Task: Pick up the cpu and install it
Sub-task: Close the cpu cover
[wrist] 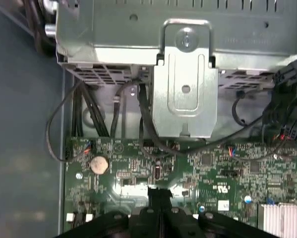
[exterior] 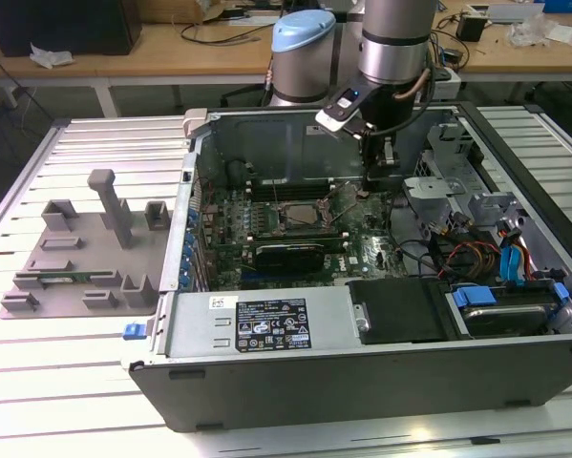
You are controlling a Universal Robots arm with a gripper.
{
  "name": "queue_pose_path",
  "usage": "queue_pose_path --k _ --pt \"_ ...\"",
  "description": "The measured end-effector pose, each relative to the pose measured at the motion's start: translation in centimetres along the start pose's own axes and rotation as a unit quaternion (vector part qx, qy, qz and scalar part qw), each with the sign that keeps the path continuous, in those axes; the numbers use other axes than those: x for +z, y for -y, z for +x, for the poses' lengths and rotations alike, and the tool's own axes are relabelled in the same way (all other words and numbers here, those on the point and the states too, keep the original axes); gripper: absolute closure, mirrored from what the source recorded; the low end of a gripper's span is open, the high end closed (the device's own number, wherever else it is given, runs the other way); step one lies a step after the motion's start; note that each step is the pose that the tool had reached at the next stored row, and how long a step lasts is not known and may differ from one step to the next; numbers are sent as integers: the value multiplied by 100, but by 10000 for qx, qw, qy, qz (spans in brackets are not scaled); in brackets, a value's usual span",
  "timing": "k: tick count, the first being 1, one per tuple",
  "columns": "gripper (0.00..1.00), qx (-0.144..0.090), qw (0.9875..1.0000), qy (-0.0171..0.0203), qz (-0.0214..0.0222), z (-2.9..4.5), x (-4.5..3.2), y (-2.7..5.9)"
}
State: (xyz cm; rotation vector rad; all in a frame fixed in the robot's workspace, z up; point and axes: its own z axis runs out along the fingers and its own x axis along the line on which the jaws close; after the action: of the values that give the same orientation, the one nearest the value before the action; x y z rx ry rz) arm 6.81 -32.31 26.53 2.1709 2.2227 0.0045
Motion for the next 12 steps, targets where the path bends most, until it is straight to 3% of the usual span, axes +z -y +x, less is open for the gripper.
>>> queue_pose_path --k 6,12 --pt "89 0 10000 0 0 27 110 2" --pt "89 0 10000 0 0 102 207 3"
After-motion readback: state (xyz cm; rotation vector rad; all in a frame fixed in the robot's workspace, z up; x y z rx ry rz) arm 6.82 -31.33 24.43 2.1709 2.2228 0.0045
